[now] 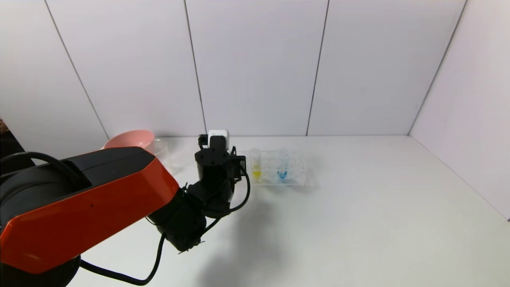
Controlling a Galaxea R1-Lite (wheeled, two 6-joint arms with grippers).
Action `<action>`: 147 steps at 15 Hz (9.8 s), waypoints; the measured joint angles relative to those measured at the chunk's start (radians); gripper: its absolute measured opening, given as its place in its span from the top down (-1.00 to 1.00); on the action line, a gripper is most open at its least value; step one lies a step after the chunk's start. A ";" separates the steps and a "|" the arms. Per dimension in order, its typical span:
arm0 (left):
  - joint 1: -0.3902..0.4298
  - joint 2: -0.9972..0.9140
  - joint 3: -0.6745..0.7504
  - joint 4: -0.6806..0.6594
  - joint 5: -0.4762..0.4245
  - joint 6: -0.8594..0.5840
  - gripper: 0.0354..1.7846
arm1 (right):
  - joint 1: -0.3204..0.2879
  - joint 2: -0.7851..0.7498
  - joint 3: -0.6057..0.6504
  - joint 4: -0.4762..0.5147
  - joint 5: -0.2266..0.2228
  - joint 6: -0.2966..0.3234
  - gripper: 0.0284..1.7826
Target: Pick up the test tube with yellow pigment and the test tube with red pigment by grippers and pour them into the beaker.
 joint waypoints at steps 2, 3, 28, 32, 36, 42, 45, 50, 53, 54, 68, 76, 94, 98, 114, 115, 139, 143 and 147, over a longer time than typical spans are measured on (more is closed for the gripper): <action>0.000 0.000 0.000 0.000 0.000 0.002 0.45 | 0.000 0.000 0.000 0.000 0.000 0.000 -0.91; 0.000 -0.001 0.001 0.001 0.000 0.002 0.45 | 0.000 0.000 0.000 0.000 0.000 0.000 -0.91; -0.034 -0.193 -0.008 0.141 0.003 0.077 0.45 | 0.000 0.000 0.000 0.000 0.000 0.000 -0.91; -0.040 -0.246 -0.002 0.158 0.000 0.091 0.45 | 0.000 0.000 0.000 0.000 0.000 0.000 -0.91; -0.041 -0.314 0.011 0.214 -0.001 0.093 0.45 | 0.000 0.000 0.000 0.000 0.000 0.000 -0.91; -0.010 -0.422 0.016 0.351 0.002 0.094 0.45 | 0.000 0.000 0.000 0.000 0.000 0.000 -0.91; 0.028 -0.444 0.016 0.358 -0.002 0.095 0.45 | 0.000 0.000 0.000 0.000 0.000 0.000 -0.91; 0.141 -0.460 0.014 0.359 -0.010 0.109 0.45 | 0.000 0.000 0.000 0.000 0.000 0.000 -0.91; 0.212 -0.463 0.014 0.360 -0.047 0.109 0.45 | 0.000 0.000 0.000 0.000 0.000 0.000 -0.91; 0.230 -0.463 0.012 0.360 -0.052 0.108 0.45 | 0.000 0.000 0.000 0.000 0.000 0.000 -0.91; 0.561 -0.465 0.020 0.377 -0.269 0.107 0.45 | 0.000 0.000 0.000 0.000 0.000 0.000 -0.91; 0.693 -0.457 0.018 0.424 -0.383 0.103 0.45 | 0.000 0.000 0.000 0.000 0.000 0.000 -0.91; 0.708 -0.426 -0.066 0.690 -0.542 0.067 0.45 | 0.000 0.000 0.000 0.000 0.000 0.000 -0.91; 0.706 -0.412 -0.064 0.686 -0.542 0.064 0.45 | 0.000 0.000 0.000 0.000 0.000 0.000 -0.91; 0.710 -0.313 -0.095 0.677 -0.542 0.069 0.45 | 0.000 0.000 0.000 0.000 0.000 0.000 -0.91; 0.710 -0.308 -0.101 0.677 -0.543 0.072 0.45 | 0.000 0.000 0.000 0.000 0.000 0.000 -0.91; 0.743 -0.286 -0.085 0.669 -0.755 0.334 0.45 | 0.000 0.000 0.000 0.000 0.000 0.000 -0.91; 0.756 -0.308 -0.091 0.680 -0.803 0.405 0.45 | 0.000 0.000 0.000 0.000 0.000 0.000 -0.91; 0.771 -0.321 -0.105 0.735 -0.931 0.452 0.45 | 0.000 0.000 0.000 0.000 0.000 0.000 -0.91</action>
